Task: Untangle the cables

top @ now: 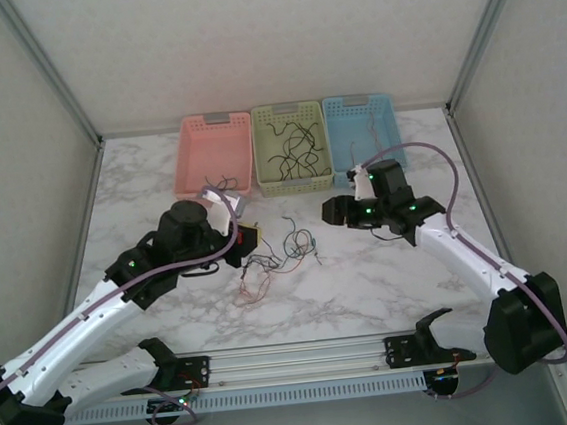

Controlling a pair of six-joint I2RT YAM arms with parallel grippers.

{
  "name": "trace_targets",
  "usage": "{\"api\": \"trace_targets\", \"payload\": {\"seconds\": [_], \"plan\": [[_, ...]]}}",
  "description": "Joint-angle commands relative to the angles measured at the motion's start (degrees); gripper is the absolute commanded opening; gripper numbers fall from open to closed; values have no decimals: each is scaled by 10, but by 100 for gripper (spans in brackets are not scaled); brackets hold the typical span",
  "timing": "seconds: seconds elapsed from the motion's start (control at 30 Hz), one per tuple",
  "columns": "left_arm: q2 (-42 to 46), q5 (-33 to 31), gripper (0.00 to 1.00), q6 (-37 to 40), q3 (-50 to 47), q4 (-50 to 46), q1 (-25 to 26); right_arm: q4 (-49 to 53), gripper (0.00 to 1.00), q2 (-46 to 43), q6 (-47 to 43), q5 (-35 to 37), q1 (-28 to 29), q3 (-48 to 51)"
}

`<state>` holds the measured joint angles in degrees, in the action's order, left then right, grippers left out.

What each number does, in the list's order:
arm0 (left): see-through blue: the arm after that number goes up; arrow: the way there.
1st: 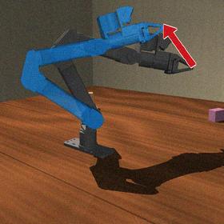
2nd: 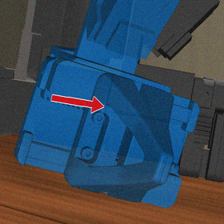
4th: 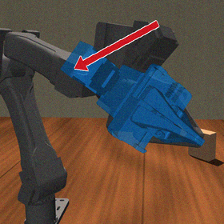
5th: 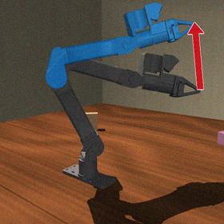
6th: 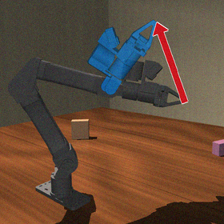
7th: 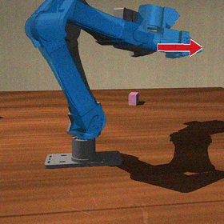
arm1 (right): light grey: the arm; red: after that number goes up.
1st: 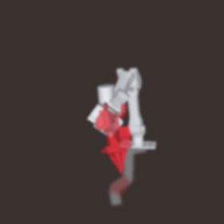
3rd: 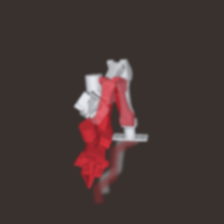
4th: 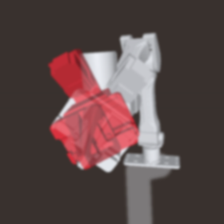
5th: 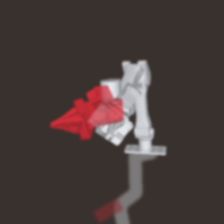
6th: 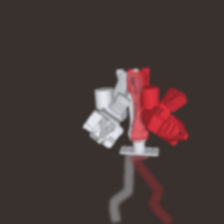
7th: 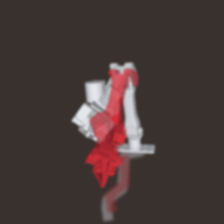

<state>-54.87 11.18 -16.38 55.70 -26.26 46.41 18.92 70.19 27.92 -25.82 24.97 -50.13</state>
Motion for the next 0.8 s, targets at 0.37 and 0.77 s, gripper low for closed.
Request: {"api": "trace_targets", "payload": {"seconds": [0.37, 0.77], "plan": [[0, -12, 0, -13, 24, -55, 3, -162, 61, -13, -116, -91, 143, 22], [21, 30, 0, -21, 44, -58, 3, -298, 75, 27, -231, -87, 219, 40]]}}
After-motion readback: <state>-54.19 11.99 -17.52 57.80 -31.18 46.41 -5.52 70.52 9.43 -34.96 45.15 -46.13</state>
